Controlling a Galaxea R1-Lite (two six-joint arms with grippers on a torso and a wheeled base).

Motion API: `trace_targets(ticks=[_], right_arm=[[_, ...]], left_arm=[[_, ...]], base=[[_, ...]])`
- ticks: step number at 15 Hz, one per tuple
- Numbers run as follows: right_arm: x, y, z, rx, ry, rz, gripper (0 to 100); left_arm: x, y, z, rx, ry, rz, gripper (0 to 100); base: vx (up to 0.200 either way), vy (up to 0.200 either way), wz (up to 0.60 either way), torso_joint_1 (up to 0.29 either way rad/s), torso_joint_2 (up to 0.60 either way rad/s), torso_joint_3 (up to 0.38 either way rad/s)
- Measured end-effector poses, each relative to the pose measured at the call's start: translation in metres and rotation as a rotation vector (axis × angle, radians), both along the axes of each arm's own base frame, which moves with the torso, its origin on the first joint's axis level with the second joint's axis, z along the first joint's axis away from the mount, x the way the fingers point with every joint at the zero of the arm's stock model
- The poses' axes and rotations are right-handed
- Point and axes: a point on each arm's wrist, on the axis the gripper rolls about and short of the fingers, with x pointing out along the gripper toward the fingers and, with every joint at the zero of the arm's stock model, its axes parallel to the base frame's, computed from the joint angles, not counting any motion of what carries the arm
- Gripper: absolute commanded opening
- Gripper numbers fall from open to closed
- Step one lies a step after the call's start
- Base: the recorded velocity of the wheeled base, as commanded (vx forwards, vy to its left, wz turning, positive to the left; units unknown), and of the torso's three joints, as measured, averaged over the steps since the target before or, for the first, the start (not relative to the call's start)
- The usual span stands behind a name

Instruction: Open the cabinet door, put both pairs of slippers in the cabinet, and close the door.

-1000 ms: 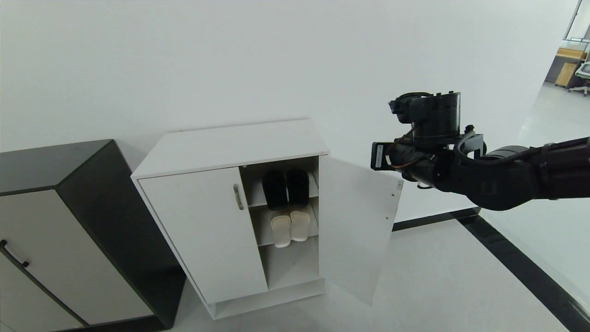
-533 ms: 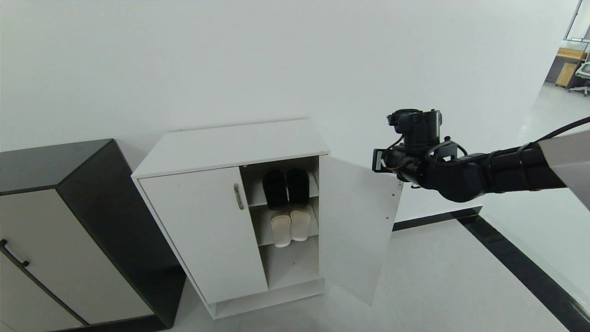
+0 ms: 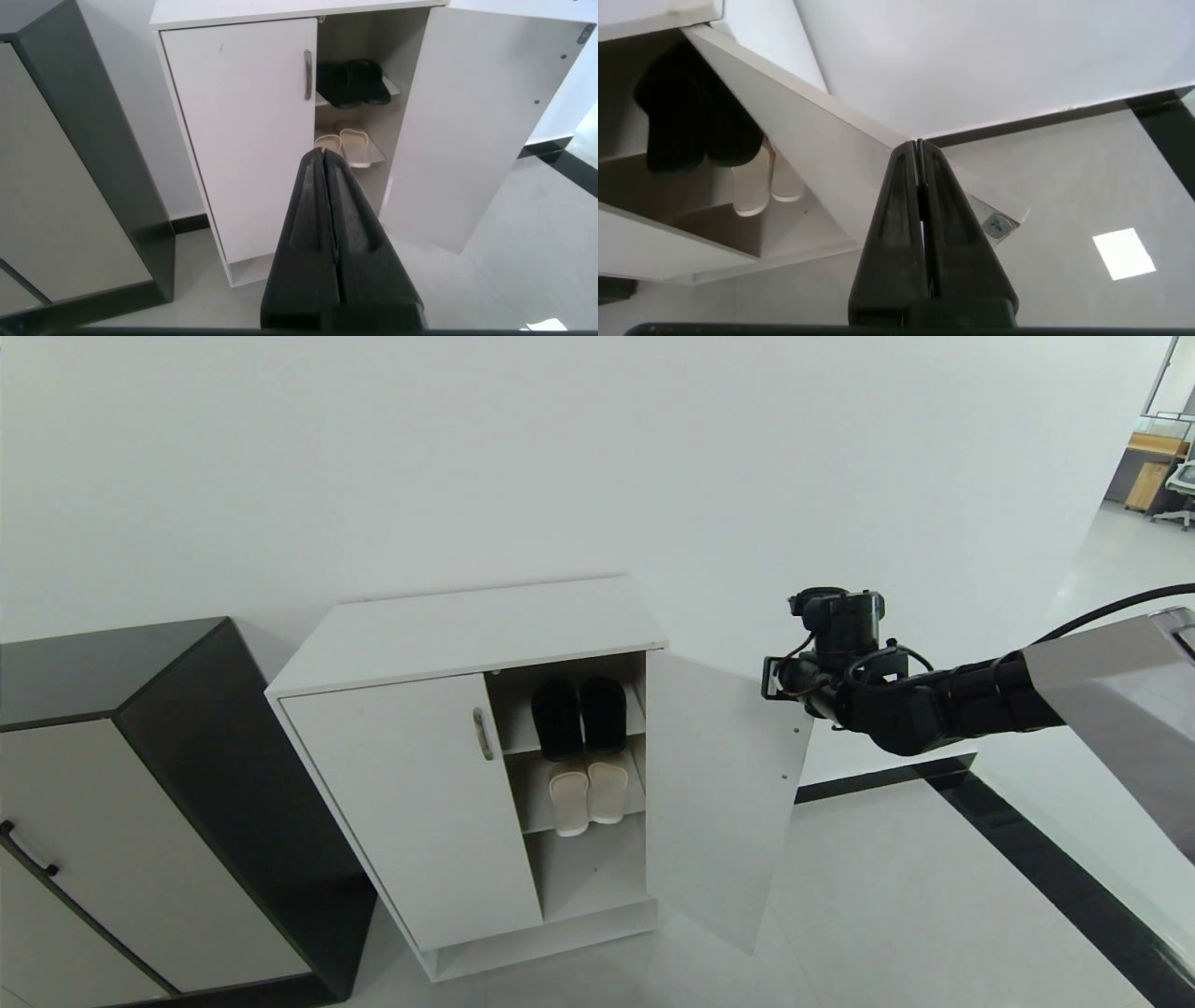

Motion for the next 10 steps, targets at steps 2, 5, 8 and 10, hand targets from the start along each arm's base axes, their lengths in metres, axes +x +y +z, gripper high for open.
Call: trace_targets(ticks=[2, 5, 8, 10], right_arm=[[0.004, -0.003, -0.007, -0.005, 0.012, -0.01, 0], [0.009, -0.007, -0.014, -0.009, 0.017, -0.021, 0], [0.012, -0.009, -0.019, -0.01, 0.016, -0.028, 0], [0.014, -0.01, -0.022, -0.013, 0.022, -0.031, 0]], left_arm=[[0.0, 0.0, 0.0, 0.0, 0.0, 0.0, 0], [0.0, 0.0, 0.0, 0.0, 0.0, 0.0, 0], [0.0, 0.0, 0.0, 0.0, 0.0, 0.0, 0], [0.0, 0.0, 0.0, 0.0, 0.0, 0.0, 0]], base=[[0.0, 0.0, 0.0, 0.0, 0.0, 0.0], [0.0, 0.0, 0.0, 0.0, 0.0, 0.0], [0.0, 0.0, 0.0, 0.0, 0.0, 0.0], [0.0, 0.0, 0.0, 0.0, 0.0, 0.0]])
